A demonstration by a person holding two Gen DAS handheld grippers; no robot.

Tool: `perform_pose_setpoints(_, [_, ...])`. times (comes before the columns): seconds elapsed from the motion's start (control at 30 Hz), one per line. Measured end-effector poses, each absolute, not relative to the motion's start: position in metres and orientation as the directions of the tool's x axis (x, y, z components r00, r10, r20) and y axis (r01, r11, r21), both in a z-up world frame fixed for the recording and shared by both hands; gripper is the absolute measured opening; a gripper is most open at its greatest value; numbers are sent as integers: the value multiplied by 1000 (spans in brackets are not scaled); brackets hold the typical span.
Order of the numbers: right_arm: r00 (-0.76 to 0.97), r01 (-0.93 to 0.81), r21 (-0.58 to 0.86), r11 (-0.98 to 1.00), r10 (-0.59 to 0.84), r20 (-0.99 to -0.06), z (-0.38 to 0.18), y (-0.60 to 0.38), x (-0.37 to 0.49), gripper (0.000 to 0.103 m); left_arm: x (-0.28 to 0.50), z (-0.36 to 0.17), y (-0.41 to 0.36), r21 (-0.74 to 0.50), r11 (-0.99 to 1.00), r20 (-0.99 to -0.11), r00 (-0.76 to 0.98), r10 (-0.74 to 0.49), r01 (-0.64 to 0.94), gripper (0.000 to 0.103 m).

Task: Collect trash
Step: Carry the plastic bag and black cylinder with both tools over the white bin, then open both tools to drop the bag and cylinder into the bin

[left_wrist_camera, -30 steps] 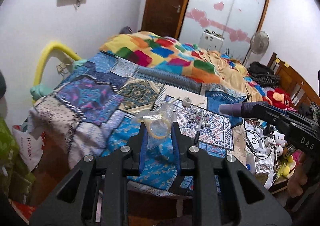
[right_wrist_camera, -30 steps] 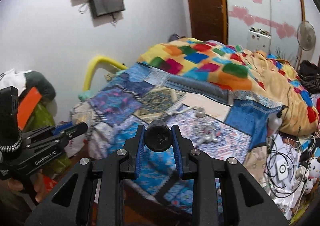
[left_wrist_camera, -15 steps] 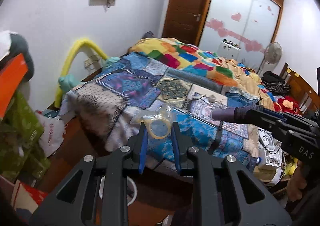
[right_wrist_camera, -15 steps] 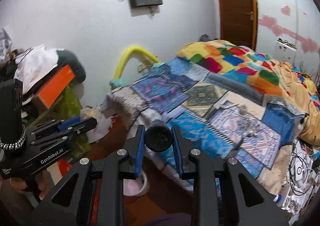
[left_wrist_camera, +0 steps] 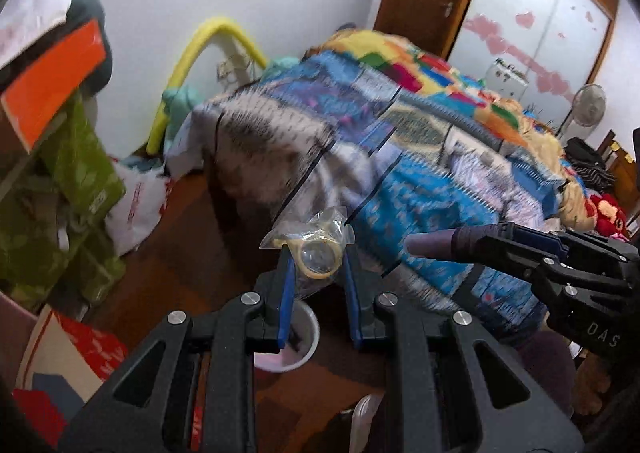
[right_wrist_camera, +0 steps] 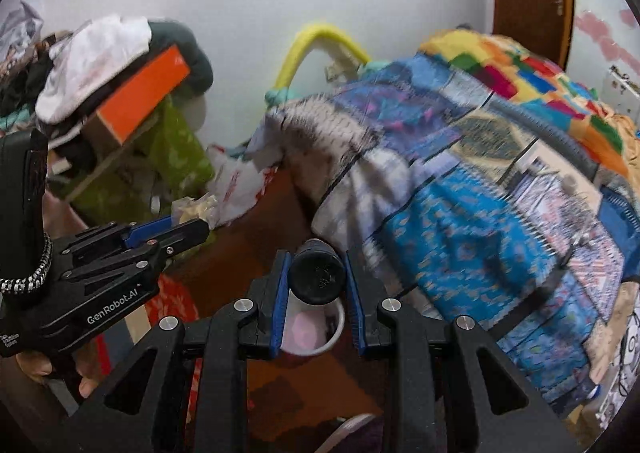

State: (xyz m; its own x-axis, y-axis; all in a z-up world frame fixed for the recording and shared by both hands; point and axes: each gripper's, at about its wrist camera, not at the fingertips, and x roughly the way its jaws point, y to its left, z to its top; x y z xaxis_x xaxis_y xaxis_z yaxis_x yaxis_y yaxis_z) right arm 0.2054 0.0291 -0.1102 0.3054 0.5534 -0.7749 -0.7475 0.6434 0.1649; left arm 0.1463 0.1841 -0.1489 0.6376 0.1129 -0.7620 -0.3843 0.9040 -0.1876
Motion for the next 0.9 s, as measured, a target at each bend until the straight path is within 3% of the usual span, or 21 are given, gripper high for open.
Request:
perform_pose_setpoints(0.43, [105,-746,193,638,398,-912,-217,81,228,24,173,-272,219,-231,849,-905,424,-9,-475,22])
perform_pose_setpoints(0.9, [-125,-703,311,640,320,-939,-294,120,260,25,194,-372,237,-251,788,-964,221,-149,-562,23])
